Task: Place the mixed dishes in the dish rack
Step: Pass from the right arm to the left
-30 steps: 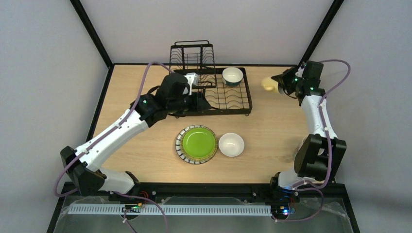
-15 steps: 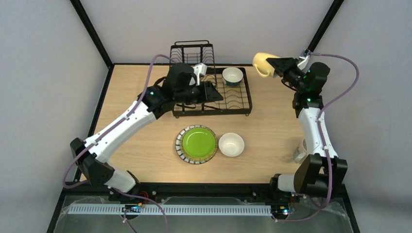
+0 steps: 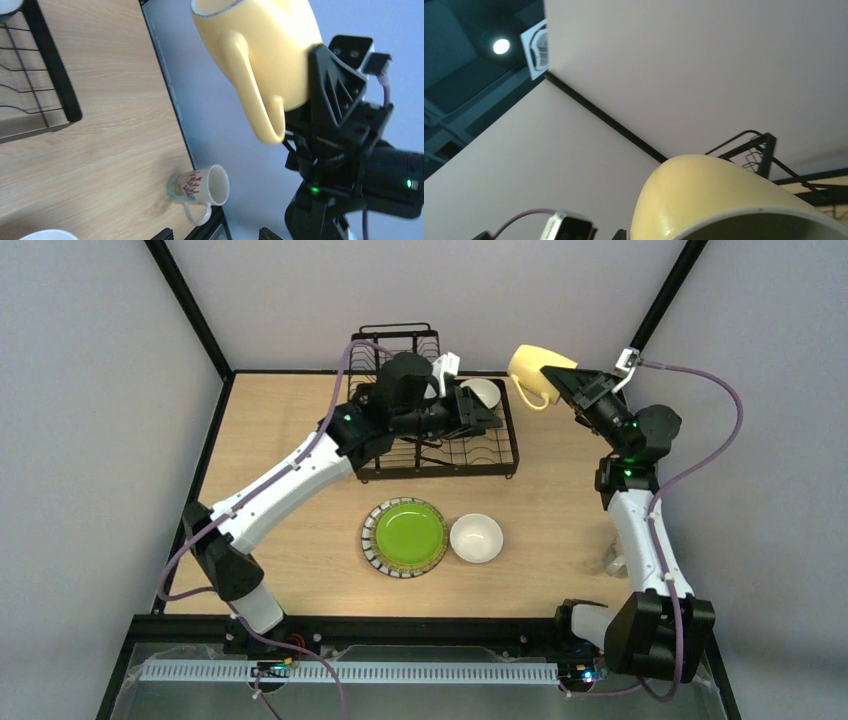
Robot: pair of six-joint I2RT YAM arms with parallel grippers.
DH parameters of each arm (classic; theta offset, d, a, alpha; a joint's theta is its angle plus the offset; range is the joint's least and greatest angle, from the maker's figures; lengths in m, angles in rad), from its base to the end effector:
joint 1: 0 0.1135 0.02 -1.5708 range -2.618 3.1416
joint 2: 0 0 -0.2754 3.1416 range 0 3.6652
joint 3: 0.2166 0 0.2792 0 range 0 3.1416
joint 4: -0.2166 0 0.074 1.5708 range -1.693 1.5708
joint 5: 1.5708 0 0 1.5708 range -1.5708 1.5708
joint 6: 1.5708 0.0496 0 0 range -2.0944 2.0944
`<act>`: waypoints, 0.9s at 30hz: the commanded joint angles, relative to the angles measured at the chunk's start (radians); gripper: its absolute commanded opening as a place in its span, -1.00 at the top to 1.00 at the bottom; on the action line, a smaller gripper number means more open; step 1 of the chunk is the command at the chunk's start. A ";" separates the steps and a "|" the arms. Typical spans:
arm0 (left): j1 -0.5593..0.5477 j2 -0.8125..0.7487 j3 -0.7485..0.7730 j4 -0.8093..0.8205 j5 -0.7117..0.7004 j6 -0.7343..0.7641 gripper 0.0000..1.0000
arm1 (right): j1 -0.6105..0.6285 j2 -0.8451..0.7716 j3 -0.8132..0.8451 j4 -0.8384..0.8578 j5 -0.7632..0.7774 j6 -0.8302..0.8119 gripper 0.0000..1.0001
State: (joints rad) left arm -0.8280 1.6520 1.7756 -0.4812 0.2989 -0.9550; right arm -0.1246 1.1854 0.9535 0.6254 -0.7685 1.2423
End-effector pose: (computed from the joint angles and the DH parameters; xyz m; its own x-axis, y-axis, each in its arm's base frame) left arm 0.2728 -0.3187 0.4387 -0.8637 -0.2128 -0.4569 0.3211 0.4664 -0.8242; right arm 0.2989 -0.0027 0.4065 -0.3956 0.7354 -0.5502 -0.5368 0.3010 0.7882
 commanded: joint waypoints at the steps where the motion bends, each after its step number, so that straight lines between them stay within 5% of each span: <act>1: -0.031 0.058 0.067 0.057 -0.001 -0.082 -0.97 | 0.005 -0.077 -0.021 0.193 -0.007 0.037 1.00; 27: -0.095 0.106 0.125 0.201 -0.132 -0.194 -0.91 | 0.011 -0.190 -0.111 0.286 -0.039 0.107 1.00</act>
State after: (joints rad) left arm -0.9161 1.7660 1.8843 -0.3092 0.1814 -1.1374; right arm -0.1226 1.0321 0.8364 0.7940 -0.8249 1.3331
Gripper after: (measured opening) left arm 0.970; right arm 0.146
